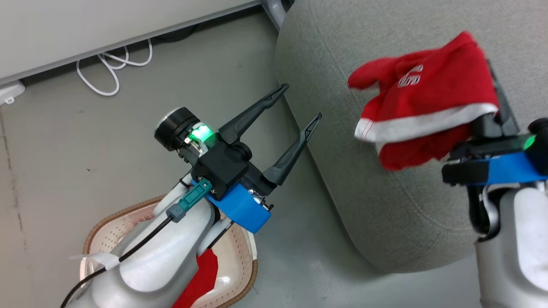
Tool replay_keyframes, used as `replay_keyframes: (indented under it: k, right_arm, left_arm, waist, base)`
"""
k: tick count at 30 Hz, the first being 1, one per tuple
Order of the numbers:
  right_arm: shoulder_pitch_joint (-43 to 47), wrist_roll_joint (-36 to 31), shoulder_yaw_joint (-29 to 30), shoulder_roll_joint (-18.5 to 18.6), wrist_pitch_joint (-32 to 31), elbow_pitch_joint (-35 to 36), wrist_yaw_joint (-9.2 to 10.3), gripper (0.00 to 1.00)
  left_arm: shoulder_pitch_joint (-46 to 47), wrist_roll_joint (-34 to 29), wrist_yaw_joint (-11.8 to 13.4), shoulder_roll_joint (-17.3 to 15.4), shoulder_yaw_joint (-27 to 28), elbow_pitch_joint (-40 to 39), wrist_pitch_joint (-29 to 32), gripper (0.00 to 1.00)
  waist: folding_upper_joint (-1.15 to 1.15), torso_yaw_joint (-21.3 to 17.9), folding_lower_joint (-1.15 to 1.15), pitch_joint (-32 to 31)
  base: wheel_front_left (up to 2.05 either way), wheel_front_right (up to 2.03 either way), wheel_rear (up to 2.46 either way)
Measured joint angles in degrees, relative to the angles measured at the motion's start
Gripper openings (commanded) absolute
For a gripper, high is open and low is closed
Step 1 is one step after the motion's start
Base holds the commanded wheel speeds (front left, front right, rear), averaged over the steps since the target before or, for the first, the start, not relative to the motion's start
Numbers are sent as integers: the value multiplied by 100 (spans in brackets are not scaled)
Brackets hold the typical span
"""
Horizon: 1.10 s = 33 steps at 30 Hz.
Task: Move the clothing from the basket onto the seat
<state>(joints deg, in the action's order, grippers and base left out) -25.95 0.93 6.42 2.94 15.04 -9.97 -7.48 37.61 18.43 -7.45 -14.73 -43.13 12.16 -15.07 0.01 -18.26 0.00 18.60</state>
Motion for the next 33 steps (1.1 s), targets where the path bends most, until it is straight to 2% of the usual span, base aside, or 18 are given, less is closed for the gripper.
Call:
replay_keyframes:
  k: [6, 11, 16, 24, 29, 33]
  right_arm:
    - [-1071, -19, 775, 59, 0, 387, 0, 0]
    - [-2025, 53, 1448, 492, 1, 555, 0, 0]
    - [-2761, 80, 1797, 945, 1, 503, 0, 0]
    - [-3283, 129, 2183, 1589, 0, -486, 0, 0]
    - [-3270, 19, 2249, 1553, 0, -1393, -1, 0]
    - [-3122, 9, 2398, 1244, 1, -1853, 0, 0]
  left_arm:
    - [351, -142, 0, -233, -30, -205, 0, 100]
    - [775, -234, 0, -422, -188, -389, -1, 100]
    - [1107, -275, 0, -635, -250, -531, 5, 100]
    - [1314, -327, 0, -939, -282, -790, 121, 100]
    - [1327, -331, 0, -1048, -314, -851, 144, 100]
    - [1329, -328, 8, -1072, -318, -880, 160, 100]
  waist:
    - [0, 62, 0, 568]
    - [0, 148, 0, 1199]
    - [0, 228, 1, 1868]
    - [-1, 269, 1, 2763]
    - [-1, 254, 1, 3040]
    - [-1, 236, 1, 3069]
  base:
    - [0, 0, 0]
    - [0, 0, 0]
    - [0, 0, 0]
    - [0, 0, 0]
    - [0, 0, 0]
    - [0, 0, 0]
